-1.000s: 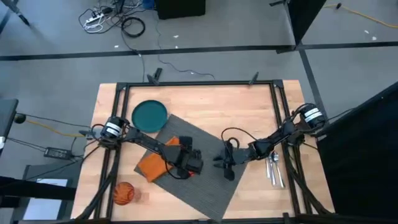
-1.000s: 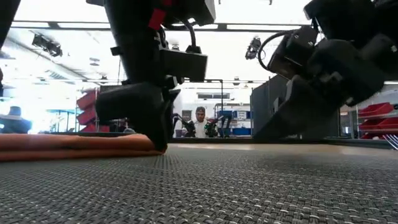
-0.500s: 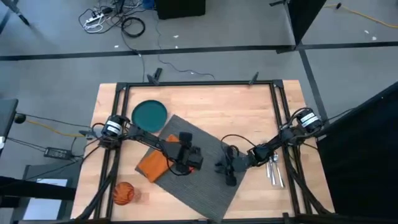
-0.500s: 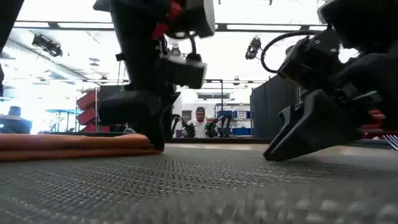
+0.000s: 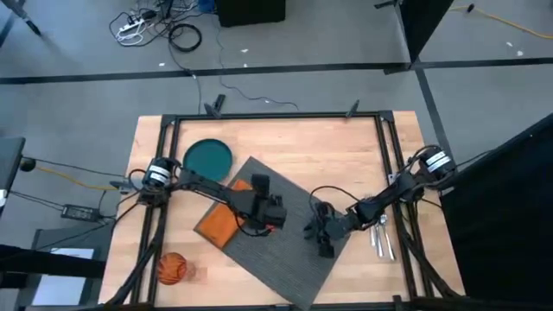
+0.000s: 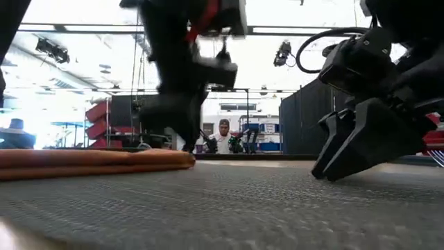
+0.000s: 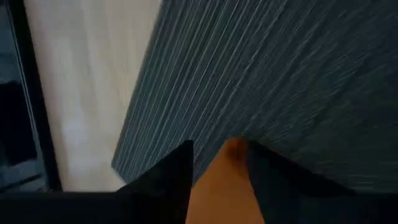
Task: Set table place
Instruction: Move the orange table napkin to the bottom left side of the gray placemat
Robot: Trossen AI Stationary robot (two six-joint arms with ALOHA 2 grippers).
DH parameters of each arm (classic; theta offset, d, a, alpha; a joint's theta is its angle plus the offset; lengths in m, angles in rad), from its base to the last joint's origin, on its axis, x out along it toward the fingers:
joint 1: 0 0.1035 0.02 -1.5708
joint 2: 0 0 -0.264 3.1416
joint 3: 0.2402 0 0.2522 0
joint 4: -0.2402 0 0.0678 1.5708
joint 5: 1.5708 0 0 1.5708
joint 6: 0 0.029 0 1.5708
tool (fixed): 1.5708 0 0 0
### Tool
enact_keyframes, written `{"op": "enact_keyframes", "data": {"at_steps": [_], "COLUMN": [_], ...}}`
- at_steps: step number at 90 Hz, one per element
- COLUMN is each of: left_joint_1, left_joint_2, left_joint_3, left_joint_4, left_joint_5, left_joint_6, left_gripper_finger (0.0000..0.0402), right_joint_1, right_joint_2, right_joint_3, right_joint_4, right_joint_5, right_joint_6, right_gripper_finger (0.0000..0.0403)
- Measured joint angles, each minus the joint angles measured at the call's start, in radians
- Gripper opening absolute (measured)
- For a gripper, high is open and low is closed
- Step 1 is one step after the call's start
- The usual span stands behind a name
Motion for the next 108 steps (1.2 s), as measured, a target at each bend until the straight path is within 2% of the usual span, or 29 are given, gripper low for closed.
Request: {"op": "enact_keyframes", "data": {"at_steps": [10,18,23,31,42,55,71,85,100,108], "left_joint_1": [-0.043,-0.081,-0.107,-0.150,-0.188,-0.212,-0.231,-0.235,-0.223,-0.218], "left_joint_2": [-0.001,-0.002,0.003,0.009,0.009,0.004,0.007,0.010,0.010,0.010], "left_joint_3": [0.058,0.057,0.036,-0.022,-0.094,-0.145,-0.151,-0.152,-0.153,-0.129], "left_joint_4": [-0.002,0.004,0.016,0.066,0.187,0.278,0.384,0.463,0.539,0.540], "left_joint_5": [0.088,0.214,0.273,0.312,0.363,0.382,0.386,0.367,0.340,0.338], "left_joint_6": [-0.037,-0.092,-0.127,-0.176,-0.228,-0.302,-0.354,-0.355,-0.353,-0.343], "left_gripper_finger": [0.0131,0.0131,0.0131,0.0131,0.0131,0.0131,0.0131,0.0131,0.0131,0.0131], "right_joint_1": [-0.012,-0.015,-0.011,0.014,0.050,0.054,0.009,-0.059,-0.145,-0.188], "right_joint_2": [-0.076,-0.132,-0.156,-0.167,-0.129,-0.109,-0.157,-0.211,-0.254,-0.304], "right_joint_3": [0.001,0.002,0.001,0.002,0.002,0.007,0.008,0.003,0.000,0.018], "right_joint_4": [-0.068,-0.170,-0.219,-0.264,-0.282,-0.324,-0.473,-0.544,-0.558,-0.643], "right_joint_5": [-0.001,-0.043,-0.078,-0.122,-0.120,-0.081,-0.067,-0.062,0.007,-0.023], "right_joint_6": [-0.005,0.029,0.063,0.122,0.157,0.158,0.063,0.016,-0.034,-0.020], "right_gripper_finger": [0.0112,0.0112,0.0112,0.0112,0.0112,0.0112,0.0112,0.0113,0.0113,0.0113]}}
